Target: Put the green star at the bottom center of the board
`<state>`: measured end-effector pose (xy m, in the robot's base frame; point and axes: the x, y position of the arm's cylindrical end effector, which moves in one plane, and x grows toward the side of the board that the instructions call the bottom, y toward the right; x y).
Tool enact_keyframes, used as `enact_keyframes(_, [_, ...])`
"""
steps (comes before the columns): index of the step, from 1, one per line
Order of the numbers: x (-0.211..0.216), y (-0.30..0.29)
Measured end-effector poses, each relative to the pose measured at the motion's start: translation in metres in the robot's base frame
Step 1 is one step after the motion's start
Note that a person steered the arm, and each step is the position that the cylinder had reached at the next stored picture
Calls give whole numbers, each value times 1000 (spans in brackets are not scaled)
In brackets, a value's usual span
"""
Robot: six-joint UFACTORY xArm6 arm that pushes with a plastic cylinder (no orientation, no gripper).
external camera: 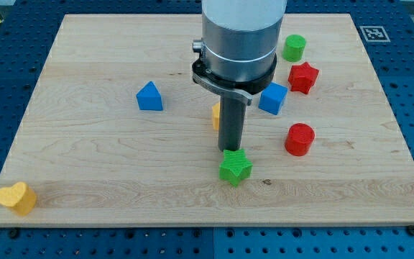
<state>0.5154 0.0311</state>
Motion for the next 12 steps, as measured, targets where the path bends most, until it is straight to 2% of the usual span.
enact_keyframes(5, [16,26])
enact_keyframes(8, [27,85])
enact_keyframes(10, [30,82])
enact_keyframes(12, [29,31])
